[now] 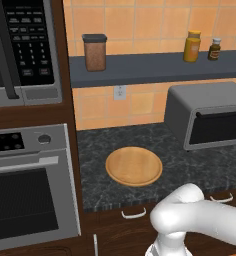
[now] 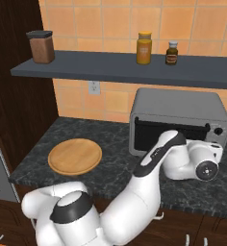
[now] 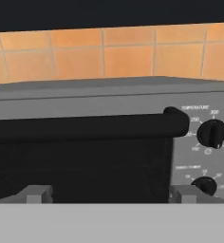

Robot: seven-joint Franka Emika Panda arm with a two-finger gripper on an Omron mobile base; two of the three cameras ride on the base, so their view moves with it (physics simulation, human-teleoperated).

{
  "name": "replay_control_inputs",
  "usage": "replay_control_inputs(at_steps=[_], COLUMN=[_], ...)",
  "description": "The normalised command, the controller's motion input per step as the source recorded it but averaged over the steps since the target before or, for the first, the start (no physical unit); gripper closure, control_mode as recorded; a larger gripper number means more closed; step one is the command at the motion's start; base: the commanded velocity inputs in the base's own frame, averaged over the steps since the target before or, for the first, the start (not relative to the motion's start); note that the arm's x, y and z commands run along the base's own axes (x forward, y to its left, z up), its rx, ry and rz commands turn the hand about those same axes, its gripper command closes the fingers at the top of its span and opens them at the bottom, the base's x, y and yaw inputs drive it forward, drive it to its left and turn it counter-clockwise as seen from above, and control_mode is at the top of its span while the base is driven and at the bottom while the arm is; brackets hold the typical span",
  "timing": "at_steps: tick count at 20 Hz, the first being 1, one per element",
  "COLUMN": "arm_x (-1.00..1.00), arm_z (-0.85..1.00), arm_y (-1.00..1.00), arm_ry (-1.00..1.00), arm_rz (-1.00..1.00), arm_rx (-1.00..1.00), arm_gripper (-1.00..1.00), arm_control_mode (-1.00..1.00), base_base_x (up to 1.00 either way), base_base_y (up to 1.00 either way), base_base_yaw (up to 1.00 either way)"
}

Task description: Pick up the kebab skewer and baguette bread, and place them inside the toaster oven. Close the toaster oven door and start by setting the timer.

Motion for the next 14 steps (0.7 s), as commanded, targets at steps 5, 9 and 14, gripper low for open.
replay_control_inputs(at_steps=[5, 9, 14], arm_x=[0.04, 0.08, 0.0], arm_z=[-0.05, -0.05, -0.19], arm_y=[-0.22, -0.17, -0.46], arm_ry=[-0.11, -0.07, 0.0], arm_rz=[0.01, 0.01, 0.0], arm_rx=[0.05, 0.03, 0.0], arm_gripper=[-1.0, -1.0, -1.0], arm_control_mode=[-1.0, -1.0, -1.0], base_base_x=[0.0, 0.0, 0.0], base_base_y=[0.0, 0.0, 0.0], base_base_yaw=[0.0, 0.0, 0.0])
